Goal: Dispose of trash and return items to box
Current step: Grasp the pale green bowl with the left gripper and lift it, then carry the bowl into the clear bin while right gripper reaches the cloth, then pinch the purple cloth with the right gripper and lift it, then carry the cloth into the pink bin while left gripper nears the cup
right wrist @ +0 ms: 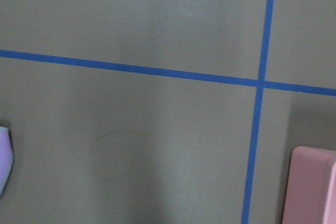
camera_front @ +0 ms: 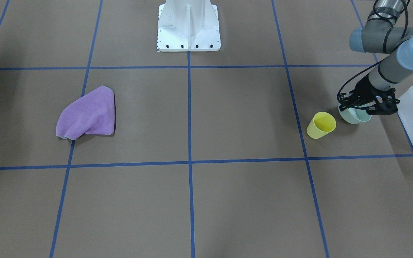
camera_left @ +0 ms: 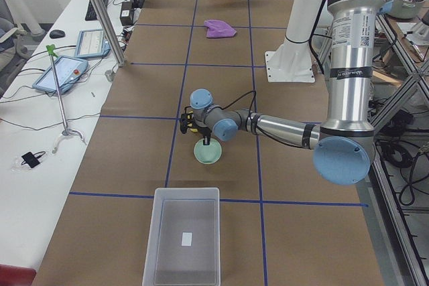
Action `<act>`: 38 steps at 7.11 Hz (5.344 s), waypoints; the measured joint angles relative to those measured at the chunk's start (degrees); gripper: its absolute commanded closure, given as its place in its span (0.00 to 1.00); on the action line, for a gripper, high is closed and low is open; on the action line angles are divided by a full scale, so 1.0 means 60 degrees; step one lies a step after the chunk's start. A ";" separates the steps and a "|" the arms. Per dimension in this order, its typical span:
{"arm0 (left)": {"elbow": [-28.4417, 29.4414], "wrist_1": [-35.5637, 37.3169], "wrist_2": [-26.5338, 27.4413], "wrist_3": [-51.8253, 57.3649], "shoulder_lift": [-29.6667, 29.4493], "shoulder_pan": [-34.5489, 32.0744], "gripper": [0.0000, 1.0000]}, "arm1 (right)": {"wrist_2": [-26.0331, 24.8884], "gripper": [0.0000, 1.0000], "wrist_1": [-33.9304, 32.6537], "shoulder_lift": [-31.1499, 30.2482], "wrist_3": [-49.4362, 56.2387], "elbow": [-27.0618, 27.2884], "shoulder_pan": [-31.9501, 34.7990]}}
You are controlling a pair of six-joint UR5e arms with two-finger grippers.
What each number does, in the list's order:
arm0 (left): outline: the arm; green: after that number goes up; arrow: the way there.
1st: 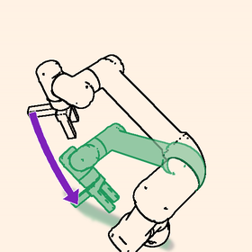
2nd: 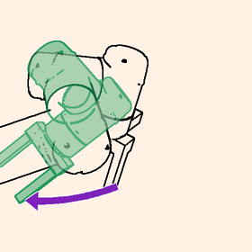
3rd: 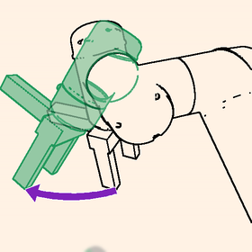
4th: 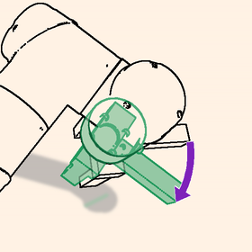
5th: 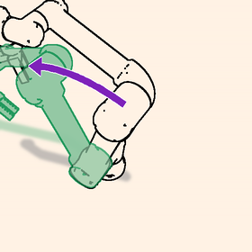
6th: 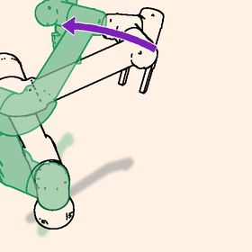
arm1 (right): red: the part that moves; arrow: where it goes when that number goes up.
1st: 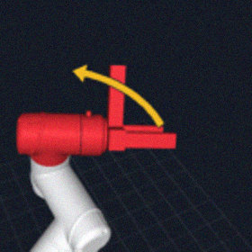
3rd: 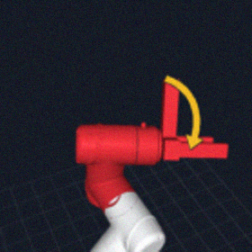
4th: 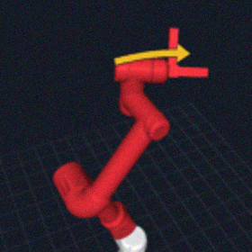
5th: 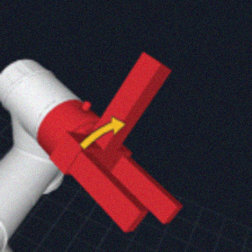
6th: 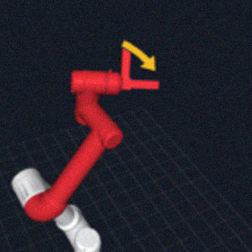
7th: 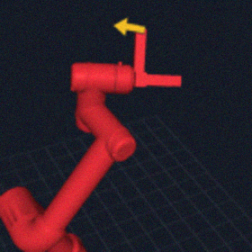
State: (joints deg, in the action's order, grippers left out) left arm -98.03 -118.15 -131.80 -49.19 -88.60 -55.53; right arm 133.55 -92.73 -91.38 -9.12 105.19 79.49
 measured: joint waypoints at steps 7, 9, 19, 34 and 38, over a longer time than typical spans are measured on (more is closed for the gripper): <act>0.0516 0.4589 -0.0924 0.7059 -0.1339 -0.4324 1.00 | -0.1330 0.00 0.3394 0.0774 -0.7350 0.0195 -0.4270; 0.2135 0.4851 -0.0378 0.8771 -0.2225 -0.4941 1.00 | -0.1902 0.00 0.3620 0.1219 -0.8743 0.0171 -0.5316; 0.3314 0.2093 -0.0097 0.7320 -0.0346 -0.4962 1.00 | -0.2471 0.00 0.3655 0.2299 -1.0260 -0.0933 -0.6641; 0.2419 0.2628 -0.0158 0.1735 -0.3016 -0.2393 0.02 | 0.1225 1.00 0.3236 -0.0954 -0.5636 0.0403 -0.1056; 0.2398 0.2632 -0.0119 0.1041 -0.3332 -0.1933 0.02 | 0.0013 1.00 -0.2856 -0.0799 0.2855 0.0794 0.3173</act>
State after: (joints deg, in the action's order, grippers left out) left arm -83.64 -102.36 -132.52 -42.94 -108.59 -67.12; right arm 133.63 -109.86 -96.17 8.01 109.96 98.53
